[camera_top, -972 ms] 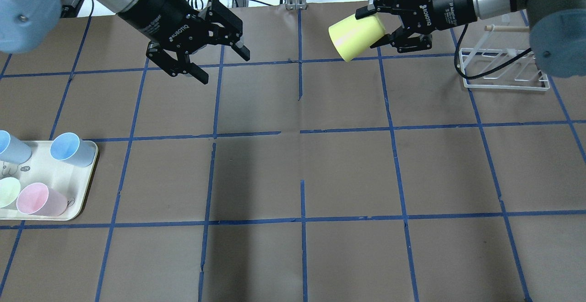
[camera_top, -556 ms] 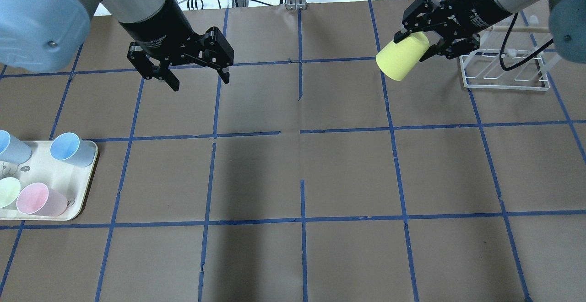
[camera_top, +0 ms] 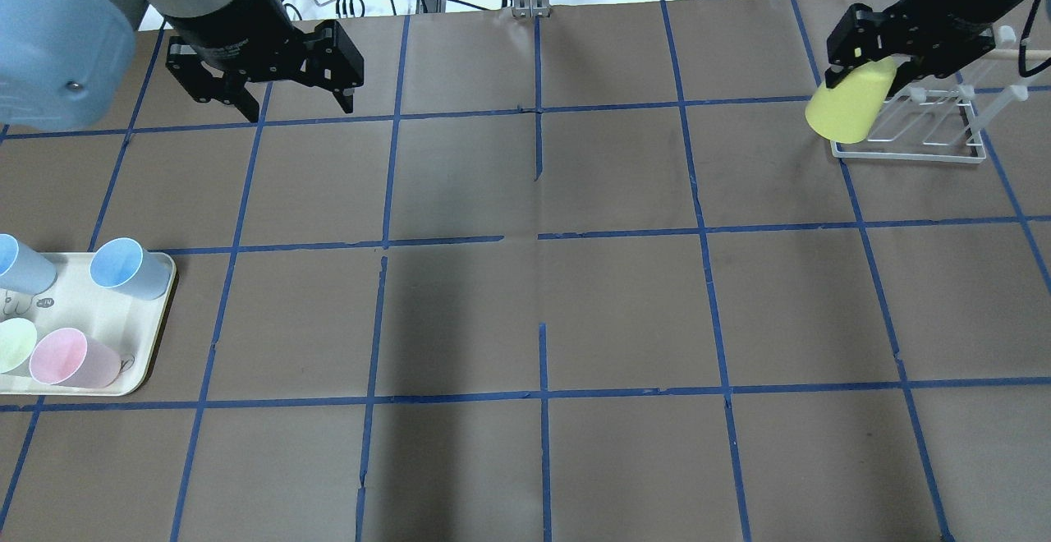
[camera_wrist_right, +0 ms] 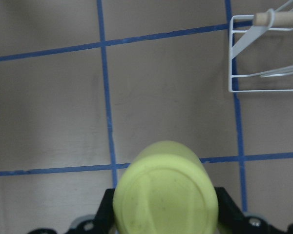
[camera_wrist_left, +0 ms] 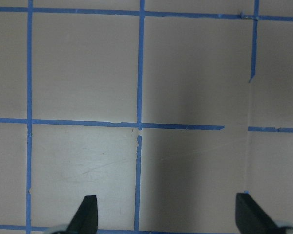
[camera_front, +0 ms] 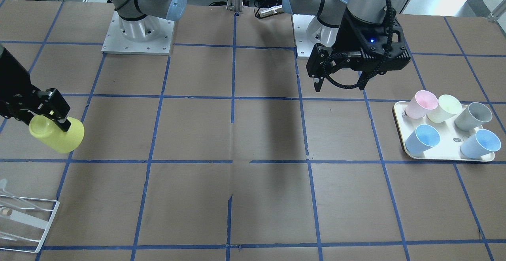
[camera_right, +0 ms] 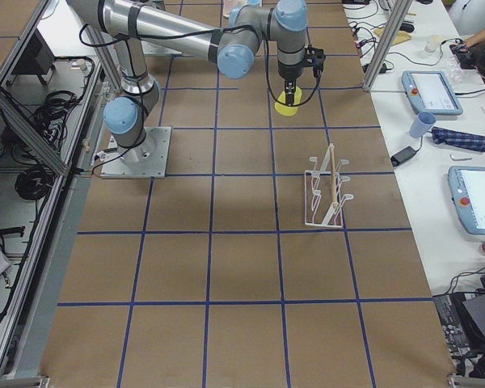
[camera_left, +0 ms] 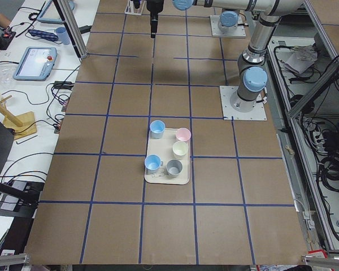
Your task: Transfer IKEA cup to right arm and place on rack
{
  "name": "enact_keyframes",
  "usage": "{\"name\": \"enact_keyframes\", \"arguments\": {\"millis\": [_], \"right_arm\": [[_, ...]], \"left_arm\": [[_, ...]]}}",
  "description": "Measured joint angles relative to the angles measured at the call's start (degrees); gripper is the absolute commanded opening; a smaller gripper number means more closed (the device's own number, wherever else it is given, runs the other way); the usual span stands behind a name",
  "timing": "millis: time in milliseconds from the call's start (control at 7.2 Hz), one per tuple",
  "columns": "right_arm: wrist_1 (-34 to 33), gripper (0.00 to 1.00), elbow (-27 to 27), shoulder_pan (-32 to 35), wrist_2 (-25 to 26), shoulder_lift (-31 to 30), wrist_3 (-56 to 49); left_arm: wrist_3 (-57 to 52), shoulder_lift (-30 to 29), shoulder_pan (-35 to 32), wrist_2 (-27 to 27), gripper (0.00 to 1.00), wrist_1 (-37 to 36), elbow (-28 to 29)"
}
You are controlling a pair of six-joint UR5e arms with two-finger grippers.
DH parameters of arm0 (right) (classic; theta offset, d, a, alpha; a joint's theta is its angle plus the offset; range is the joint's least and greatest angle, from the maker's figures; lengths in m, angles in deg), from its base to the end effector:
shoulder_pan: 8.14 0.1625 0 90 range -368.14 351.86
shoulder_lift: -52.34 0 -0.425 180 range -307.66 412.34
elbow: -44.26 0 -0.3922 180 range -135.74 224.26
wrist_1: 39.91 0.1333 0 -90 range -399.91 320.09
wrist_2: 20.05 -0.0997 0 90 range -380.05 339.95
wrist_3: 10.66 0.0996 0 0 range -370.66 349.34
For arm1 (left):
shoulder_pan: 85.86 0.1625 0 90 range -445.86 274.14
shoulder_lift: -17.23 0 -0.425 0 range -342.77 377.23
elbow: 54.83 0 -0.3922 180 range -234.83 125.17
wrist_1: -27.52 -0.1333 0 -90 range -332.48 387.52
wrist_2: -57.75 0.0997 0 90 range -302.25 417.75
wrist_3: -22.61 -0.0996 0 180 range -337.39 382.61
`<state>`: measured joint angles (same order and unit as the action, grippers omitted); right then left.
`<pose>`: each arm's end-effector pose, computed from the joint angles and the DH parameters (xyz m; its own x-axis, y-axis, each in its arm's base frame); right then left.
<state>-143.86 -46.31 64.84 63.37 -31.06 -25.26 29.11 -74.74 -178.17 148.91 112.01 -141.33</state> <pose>-0.0222 -0.5670 0.4492 -0.9963 0.0295 -0.0804 0.0408 0.9889 -0.1429 -0.1520 -0.5121 0.5111 -0.9972 -0.0747 -0.0061 -0.0734 0.9896 -0.1240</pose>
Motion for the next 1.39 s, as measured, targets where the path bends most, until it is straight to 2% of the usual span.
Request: {"name": "enact_keyframes", "arguments": {"millis": [139,417,833,1389], "right_arm": [[-1.6,0.55,0.6,-0.4,3.1,0.9,-5.0],[-6.5,0.54,0.8,-2.2,5.7,3.1,-9.9],[-11.0,0.54,1.0,-6.1,5.6,6.0,-13.9],[-14.7,0.54,1.0,-6.6,5.3,8.9,-14.0]], "left_arm": [[0.0,0.0,0.5,0.1,1.0,-0.1,-0.1],[-0.1,0.0,0.8,0.1,1.0,-0.4,-1.1],[-3.9,-0.1,1.0,-0.2,1.0,0.0,-1.4],[-5.0,-0.1,1.0,-0.5,1.0,0.1,-1.5]]}}
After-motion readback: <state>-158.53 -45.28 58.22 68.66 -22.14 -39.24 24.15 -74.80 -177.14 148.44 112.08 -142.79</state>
